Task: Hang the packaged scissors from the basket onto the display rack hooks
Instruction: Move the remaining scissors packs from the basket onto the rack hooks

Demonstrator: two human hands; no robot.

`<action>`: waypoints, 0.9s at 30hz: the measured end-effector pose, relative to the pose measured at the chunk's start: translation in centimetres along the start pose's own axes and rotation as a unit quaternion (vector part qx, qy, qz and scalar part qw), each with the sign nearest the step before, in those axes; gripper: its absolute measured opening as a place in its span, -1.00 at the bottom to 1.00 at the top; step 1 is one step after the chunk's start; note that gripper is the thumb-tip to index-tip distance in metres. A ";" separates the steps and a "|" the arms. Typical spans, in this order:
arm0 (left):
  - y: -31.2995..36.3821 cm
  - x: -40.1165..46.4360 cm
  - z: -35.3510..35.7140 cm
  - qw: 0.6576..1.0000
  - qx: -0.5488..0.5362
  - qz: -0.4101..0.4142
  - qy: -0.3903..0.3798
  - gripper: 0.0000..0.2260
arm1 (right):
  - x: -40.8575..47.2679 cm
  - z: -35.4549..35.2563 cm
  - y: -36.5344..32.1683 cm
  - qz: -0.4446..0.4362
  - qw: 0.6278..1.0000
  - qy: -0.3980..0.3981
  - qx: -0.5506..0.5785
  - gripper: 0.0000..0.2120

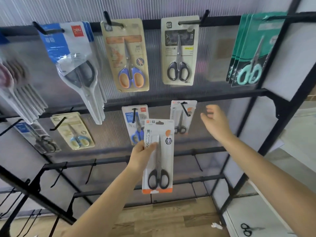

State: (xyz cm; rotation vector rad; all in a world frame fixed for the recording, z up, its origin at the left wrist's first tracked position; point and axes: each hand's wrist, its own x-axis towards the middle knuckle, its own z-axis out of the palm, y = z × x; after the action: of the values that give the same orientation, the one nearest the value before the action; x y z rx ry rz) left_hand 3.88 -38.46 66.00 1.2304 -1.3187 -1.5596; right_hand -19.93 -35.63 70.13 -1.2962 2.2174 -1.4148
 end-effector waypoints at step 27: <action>-1.9 -1.8 4.6 0.993 0.076 0.005 -0.088 -0.95 | -1.7 -2.4 -2.8 -0.129 0.979 -0.153 -0.047 -0.92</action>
State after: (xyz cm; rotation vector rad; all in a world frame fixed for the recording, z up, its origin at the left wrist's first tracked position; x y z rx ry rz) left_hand 0.01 -35.16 64.59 1.1973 -1.5786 -1.6150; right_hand -18.74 -33.24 73.16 -1.7545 1.9880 -1.1037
